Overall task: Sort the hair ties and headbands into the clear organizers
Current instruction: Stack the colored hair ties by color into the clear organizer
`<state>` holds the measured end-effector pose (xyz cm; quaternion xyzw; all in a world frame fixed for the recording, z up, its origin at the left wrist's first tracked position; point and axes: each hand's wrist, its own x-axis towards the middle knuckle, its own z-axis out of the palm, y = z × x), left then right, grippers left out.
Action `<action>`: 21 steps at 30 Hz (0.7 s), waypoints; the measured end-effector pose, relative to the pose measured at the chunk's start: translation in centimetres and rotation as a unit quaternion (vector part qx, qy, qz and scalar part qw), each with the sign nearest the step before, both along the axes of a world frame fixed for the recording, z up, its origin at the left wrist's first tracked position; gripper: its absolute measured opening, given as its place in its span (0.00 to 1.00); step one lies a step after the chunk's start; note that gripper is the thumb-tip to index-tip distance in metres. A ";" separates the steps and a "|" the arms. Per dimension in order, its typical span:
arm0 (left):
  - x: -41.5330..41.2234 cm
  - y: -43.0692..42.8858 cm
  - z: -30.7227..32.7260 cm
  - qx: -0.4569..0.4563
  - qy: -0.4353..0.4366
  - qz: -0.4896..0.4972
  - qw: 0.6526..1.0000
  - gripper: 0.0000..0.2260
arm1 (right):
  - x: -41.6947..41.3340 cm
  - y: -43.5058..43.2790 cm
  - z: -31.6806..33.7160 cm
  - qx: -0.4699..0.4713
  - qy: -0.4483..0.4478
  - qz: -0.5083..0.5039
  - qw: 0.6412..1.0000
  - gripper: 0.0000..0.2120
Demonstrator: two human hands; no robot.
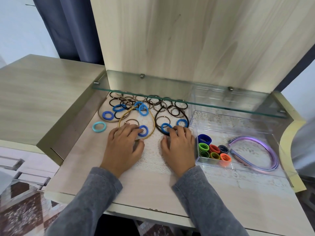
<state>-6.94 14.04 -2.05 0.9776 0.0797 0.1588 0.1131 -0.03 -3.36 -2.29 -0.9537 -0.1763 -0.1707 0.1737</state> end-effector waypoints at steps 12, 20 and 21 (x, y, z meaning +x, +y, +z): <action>0.1 -0.2 0.0 -0.045 0.020 0.038 0.998 0.26 | 0.3 -0.4 0.3 0.116 -0.054 0.058 0.990 0.16; 0.3 -0.3 0.1 -0.060 0.037 0.040 0.997 0.28 | -0.4 -0.3 0.8 0.144 -0.014 0.174 0.974 0.14; 0.3 -0.3 0.1 -0.059 0.038 0.041 0.997 0.28 | -0.4 -0.3 0.7 0.142 -0.012 0.190 0.971 0.13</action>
